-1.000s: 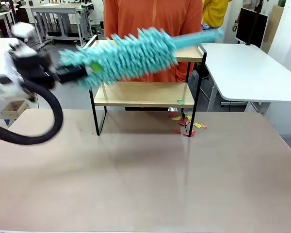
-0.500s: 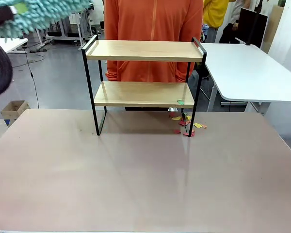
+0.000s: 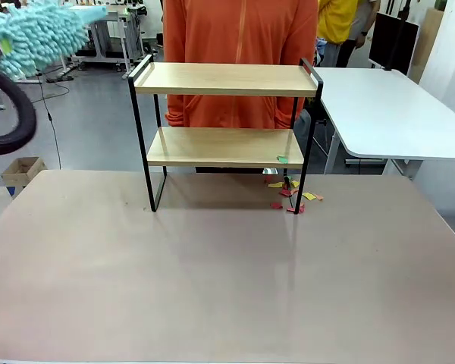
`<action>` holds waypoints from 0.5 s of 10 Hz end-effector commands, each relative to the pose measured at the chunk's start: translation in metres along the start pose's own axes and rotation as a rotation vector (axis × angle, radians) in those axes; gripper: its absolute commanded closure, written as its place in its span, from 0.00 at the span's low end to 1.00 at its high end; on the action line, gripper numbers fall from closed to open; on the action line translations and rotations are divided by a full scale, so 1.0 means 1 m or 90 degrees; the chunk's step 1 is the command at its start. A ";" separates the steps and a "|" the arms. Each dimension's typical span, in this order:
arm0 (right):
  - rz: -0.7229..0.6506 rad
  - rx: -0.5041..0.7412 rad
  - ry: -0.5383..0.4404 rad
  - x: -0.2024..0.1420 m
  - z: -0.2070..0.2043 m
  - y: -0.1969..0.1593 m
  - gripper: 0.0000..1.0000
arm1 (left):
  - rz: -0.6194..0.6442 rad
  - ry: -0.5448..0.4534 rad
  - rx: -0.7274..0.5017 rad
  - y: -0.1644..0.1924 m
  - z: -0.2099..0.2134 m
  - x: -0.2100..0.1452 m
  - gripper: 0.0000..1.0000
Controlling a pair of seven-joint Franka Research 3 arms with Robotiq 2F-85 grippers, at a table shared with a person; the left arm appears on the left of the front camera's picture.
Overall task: Clean the shelf.
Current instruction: Hand the Duster back to the human.
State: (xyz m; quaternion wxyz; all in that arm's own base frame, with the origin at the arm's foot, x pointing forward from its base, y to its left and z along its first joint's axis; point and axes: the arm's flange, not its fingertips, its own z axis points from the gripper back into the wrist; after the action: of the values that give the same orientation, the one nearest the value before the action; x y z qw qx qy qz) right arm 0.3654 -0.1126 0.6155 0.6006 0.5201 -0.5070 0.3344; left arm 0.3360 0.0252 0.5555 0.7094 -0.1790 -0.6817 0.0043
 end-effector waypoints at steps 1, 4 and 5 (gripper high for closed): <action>0.003 0.006 0.012 0.001 0.002 0.002 0.00 | 0.009 0.003 0.034 0.000 -0.002 -0.060 0.82; 0.003 0.006 0.012 0.001 0.002 0.002 0.00 | 0.025 0.041 0.060 -0.002 0.008 -0.119 0.82; 0.003 0.006 0.012 0.001 0.002 0.002 0.00 | 0.025 0.045 0.061 -0.002 0.012 -0.126 0.82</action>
State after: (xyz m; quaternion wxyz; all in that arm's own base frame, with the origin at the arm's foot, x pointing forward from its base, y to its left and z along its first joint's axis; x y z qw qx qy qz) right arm 0.3652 -0.1128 0.6155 0.6004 0.5203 -0.5068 0.3346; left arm 0.3589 0.0022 0.4843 0.7466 -0.1615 -0.6439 0.0439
